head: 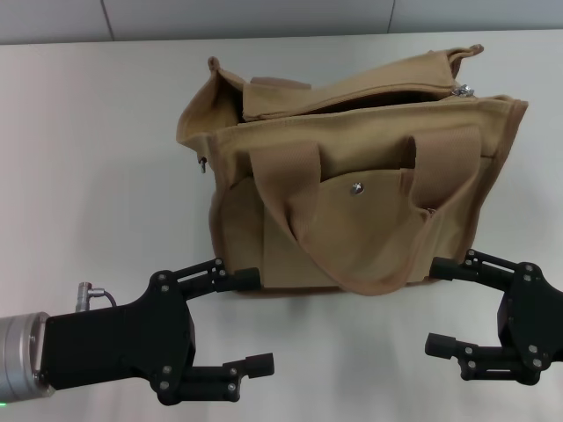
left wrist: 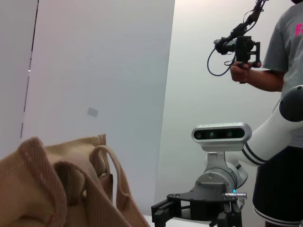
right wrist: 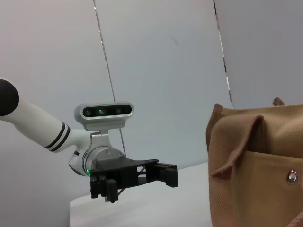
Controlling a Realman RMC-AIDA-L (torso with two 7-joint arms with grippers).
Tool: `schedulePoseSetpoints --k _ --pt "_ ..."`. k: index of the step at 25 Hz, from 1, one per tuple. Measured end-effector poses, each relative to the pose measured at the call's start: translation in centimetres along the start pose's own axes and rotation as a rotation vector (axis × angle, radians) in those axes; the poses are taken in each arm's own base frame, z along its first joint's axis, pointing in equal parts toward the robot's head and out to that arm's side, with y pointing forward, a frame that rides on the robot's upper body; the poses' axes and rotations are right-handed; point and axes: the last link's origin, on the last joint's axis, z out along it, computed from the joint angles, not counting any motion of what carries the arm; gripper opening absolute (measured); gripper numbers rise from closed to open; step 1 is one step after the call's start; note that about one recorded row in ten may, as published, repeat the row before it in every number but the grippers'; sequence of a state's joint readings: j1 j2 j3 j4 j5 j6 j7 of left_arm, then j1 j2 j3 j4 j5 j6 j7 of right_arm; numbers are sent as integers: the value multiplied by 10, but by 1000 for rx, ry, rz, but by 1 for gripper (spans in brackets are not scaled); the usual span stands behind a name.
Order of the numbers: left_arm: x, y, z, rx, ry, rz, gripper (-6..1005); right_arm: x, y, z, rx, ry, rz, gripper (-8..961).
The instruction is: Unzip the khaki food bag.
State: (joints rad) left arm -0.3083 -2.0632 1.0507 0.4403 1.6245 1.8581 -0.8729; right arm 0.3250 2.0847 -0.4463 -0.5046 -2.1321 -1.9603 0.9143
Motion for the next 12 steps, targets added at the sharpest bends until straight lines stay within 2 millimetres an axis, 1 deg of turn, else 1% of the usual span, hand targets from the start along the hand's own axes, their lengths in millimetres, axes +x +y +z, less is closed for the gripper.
schedulePoseSetpoints --k 12 --pt "0 0 1 -1 1 1 841 1 1 2 -2 -9 -3 853"
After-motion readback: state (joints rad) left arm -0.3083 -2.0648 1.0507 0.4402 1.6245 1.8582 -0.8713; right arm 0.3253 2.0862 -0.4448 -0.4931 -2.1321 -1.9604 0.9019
